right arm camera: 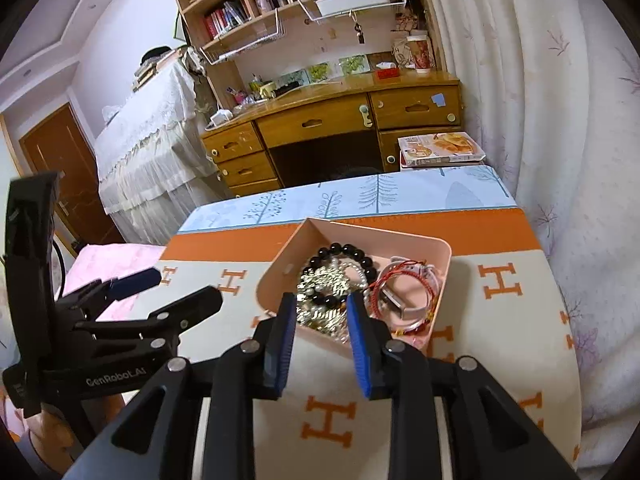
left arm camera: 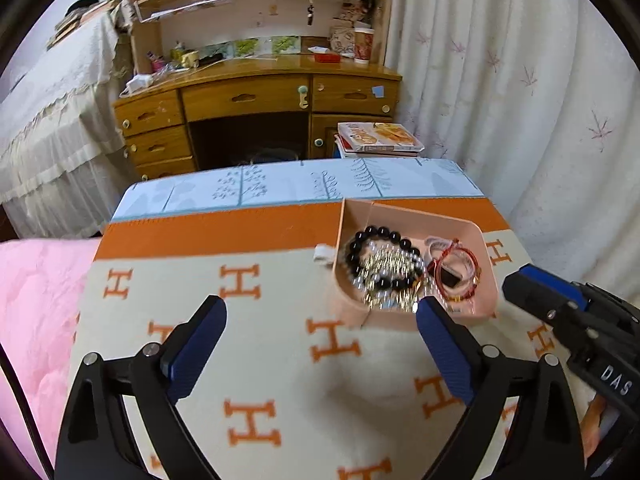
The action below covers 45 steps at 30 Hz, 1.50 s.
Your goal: Organize jewelry
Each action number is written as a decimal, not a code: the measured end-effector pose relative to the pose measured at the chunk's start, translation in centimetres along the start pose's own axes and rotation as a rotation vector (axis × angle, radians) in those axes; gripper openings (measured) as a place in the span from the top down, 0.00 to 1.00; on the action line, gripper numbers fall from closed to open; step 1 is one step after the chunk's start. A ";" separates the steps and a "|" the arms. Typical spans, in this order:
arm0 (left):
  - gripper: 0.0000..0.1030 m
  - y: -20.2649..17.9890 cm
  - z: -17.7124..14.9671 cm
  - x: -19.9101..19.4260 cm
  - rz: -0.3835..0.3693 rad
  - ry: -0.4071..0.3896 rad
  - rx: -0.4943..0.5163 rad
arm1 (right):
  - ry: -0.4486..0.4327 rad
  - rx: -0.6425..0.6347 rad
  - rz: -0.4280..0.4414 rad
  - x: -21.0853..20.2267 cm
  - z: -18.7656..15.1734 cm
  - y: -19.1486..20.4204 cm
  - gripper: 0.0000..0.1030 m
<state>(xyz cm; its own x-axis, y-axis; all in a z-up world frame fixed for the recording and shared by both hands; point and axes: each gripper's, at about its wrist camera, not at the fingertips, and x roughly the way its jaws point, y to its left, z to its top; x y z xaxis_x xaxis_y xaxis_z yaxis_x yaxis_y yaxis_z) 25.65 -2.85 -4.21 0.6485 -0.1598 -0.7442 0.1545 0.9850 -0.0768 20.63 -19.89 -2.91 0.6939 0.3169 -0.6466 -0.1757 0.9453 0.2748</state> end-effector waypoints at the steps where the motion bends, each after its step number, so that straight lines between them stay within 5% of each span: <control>1: 0.07 0.4 -0.4 -0.6 -0.009 0.005 -0.010 | -0.005 0.002 0.002 -0.5 -0.3 0.2 0.69; 6: 0.07 1.3 -2.5 -4.1 -0.005 -0.003 -0.033 | -0.032 0.000 0.002 -3.6 -2.2 1.5 0.52; 19: 0.01 -1.1 -11.2 -13.8 0.057 -0.030 -0.011 | -0.035 0.021 0.038 -11.9 -9.1 4.2 0.45; 26: 0.01 -3.5 -14.6 -16.6 0.075 -0.041 -0.003 | -0.063 0.023 0.035 -15.1 -11.8 5.6 0.26; 33: 0.01 -5.6 -16.2 -19.1 0.173 -0.116 0.024 | -0.120 0.011 -0.025 -16.8 -13.2 6.3 0.25; 45: 0.01 -6.1 -17.3 -19.8 0.129 -0.105 -0.008 | -0.199 -0.045 -0.045 -19.1 -14.5 7.4 0.25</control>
<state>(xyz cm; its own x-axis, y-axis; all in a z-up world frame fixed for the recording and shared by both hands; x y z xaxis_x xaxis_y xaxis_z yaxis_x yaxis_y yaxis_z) -1.03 -4.55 -0.47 0.7372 -0.0375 -0.6746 0.0593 0.9982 0.0093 -4.08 -17.82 1.15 0.8253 0.2569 -0.5028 -0.1692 0.9621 0.2138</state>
